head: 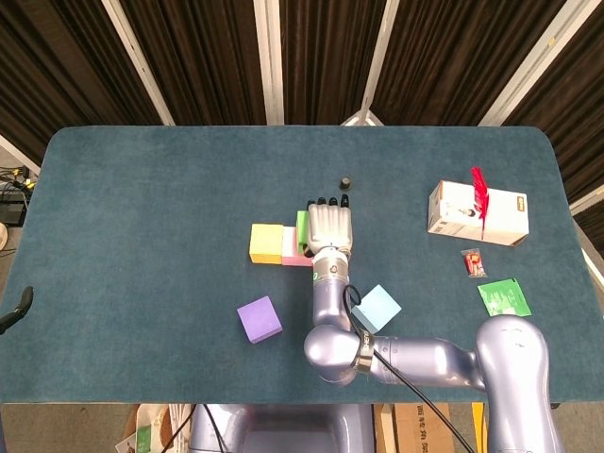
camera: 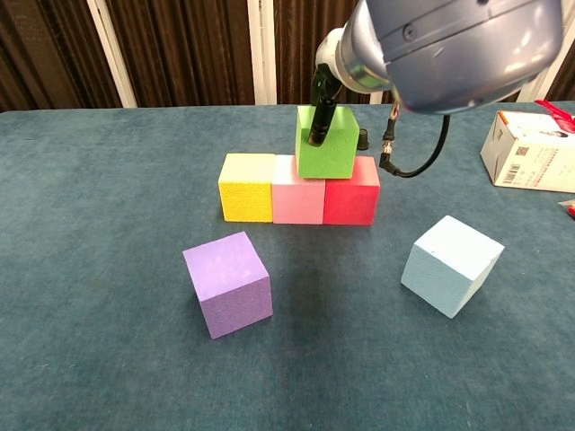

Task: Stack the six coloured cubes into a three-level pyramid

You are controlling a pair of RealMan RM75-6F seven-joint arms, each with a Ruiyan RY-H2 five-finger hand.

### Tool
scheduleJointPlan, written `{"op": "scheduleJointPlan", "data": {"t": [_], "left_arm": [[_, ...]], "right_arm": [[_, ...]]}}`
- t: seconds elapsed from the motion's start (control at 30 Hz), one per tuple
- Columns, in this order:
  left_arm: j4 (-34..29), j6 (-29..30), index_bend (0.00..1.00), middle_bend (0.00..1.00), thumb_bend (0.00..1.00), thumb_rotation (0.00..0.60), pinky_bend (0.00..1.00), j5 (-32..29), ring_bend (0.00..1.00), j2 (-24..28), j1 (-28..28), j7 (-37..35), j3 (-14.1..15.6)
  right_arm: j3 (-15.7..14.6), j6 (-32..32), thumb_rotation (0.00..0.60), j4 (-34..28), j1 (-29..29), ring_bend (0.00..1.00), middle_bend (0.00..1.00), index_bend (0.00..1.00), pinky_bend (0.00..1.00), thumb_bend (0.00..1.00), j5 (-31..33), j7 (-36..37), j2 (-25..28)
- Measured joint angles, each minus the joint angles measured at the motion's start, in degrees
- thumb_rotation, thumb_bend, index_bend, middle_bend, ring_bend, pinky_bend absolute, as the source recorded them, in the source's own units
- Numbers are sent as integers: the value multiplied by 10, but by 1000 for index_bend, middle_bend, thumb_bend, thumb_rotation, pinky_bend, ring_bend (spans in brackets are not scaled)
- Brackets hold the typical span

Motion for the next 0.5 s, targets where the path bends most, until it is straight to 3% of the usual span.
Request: {"op": "scheduleJointPlan", "data": {"t": [0.5], "left_arm": [[0, 1, 100, 65, 363, 600, 0, -2, 0, 0, 0, -1, -2]], "right_arm": [[1, -5, 600, -8, -2, 118, 195, 247, 0, 333, 6, -5, 3]]}}
